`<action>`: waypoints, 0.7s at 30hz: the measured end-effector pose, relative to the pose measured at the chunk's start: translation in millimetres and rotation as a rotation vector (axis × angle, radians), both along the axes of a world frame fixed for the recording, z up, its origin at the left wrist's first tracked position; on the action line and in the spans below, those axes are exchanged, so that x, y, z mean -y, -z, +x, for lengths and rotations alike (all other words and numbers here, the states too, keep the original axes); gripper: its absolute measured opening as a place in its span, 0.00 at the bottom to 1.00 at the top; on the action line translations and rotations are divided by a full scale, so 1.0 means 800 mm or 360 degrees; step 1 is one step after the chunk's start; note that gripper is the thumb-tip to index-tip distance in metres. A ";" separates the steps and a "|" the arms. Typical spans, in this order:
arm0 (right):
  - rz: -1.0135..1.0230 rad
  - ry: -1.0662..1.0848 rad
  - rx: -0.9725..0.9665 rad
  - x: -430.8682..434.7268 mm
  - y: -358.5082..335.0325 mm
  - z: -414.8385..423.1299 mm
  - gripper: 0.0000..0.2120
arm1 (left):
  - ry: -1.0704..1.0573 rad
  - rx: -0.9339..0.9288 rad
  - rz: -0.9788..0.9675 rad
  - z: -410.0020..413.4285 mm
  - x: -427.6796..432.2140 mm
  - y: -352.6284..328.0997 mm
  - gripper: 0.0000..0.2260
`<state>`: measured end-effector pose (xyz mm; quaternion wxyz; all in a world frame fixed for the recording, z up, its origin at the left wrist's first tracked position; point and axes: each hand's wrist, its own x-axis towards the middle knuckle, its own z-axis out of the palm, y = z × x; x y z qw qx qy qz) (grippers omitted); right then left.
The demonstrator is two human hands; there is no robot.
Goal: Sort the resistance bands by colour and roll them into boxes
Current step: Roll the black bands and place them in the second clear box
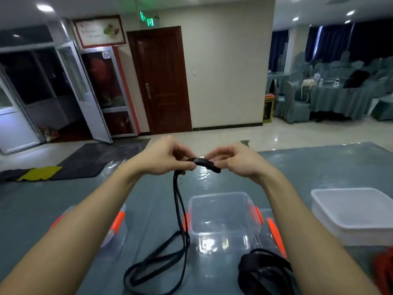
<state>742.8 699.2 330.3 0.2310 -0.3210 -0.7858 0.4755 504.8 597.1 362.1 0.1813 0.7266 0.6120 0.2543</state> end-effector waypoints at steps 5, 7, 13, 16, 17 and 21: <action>0.0063 -0.0062 -0.0043 0.034 0.063 0.023 0.12 | -0.0008 -0.0141 -0.0033 0.020 0.010 0.035 0.03; 0.0007 -0.0031 -0.0097 0.046 0.082 0.027 0.08 | 0.0039 -0.0088 -0.0036 0.023 0.017 0.047 0.04; 0.0126 -0.0011 -0.0144 0.060 0.106 0.017 0.07 | 0.0100 -0.0025 -0.0036 0.024 0.036 0.066 0.05; -0.0170 -0.0104 -0.0392 0.062 0.108 0.021 0.11 | 0.0091 0.0060 -0.0029 0.017 0.048 0.068 0.05; -0.0232 -0.0103 -0.0461 0.064 0.109 0.021 0.11 | 0.0074 0.0077 -0.0028 0.016 0.052 0.070 0.06; -0.0372 -0.0067 -0.0660 0.076 0.117 0.007 0.10 | -0.0052 0.0162 0.0017 0.012 0.065 0.084 0.07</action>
